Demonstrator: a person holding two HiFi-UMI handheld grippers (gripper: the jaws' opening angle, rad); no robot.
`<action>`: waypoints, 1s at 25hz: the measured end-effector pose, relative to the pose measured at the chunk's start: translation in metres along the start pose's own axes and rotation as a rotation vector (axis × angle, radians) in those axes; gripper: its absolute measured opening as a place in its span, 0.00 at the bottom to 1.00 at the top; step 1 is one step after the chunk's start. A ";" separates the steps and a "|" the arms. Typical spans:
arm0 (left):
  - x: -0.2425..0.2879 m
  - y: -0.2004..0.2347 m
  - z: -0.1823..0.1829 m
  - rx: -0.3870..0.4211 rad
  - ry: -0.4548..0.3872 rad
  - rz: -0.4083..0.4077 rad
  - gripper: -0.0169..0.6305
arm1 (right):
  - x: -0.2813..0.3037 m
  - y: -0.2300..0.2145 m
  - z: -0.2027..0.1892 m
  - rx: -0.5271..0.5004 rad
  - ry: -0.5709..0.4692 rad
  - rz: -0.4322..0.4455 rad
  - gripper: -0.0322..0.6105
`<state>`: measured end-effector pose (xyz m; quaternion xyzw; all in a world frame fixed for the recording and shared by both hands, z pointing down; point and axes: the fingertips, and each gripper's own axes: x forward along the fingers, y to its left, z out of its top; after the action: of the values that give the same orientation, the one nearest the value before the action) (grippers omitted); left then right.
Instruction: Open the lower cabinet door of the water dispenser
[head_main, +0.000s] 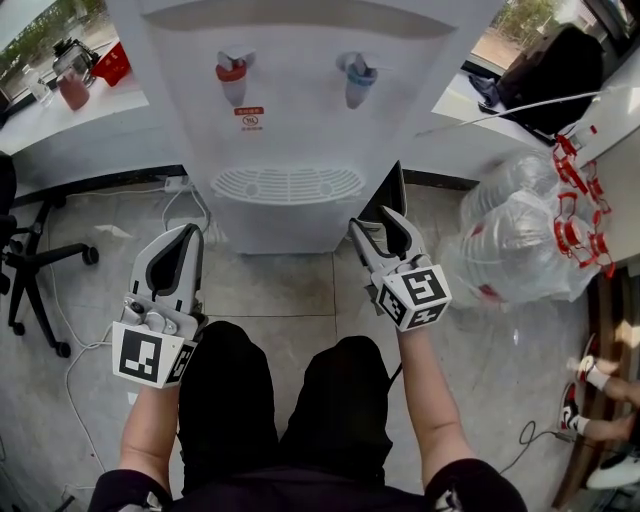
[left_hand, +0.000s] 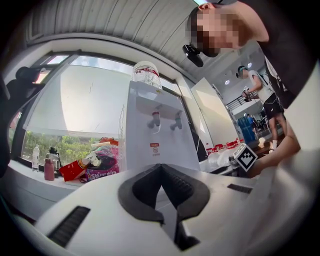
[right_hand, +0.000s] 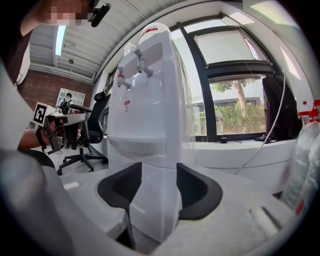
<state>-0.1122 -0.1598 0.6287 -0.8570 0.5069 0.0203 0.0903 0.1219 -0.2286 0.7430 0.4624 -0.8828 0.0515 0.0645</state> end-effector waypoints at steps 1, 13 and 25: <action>-0.002 0.000 0.000 0.002 0.004 0.003 0.04 | 0.002 0.001 -0.002 0.002 0.005 0.006 0.37; -0.013 0.004 -0.005 0.004 0.027 0.022 0.04 | 0.027 -0.008 -0.014 0.014 0.040 0.036 0.50; -0.019 0.012 0.000 -0.001 0.008 0.043 0.04 | 0.045 -0.017 -0.014 -0.031 0.065 0.026 0.50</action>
<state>-0.1321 -0.1486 0.6298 -0.8460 0.5256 0.0190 0.0876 0.1109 -0.2726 0.7646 0.4480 -0.8868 0.0537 0.0999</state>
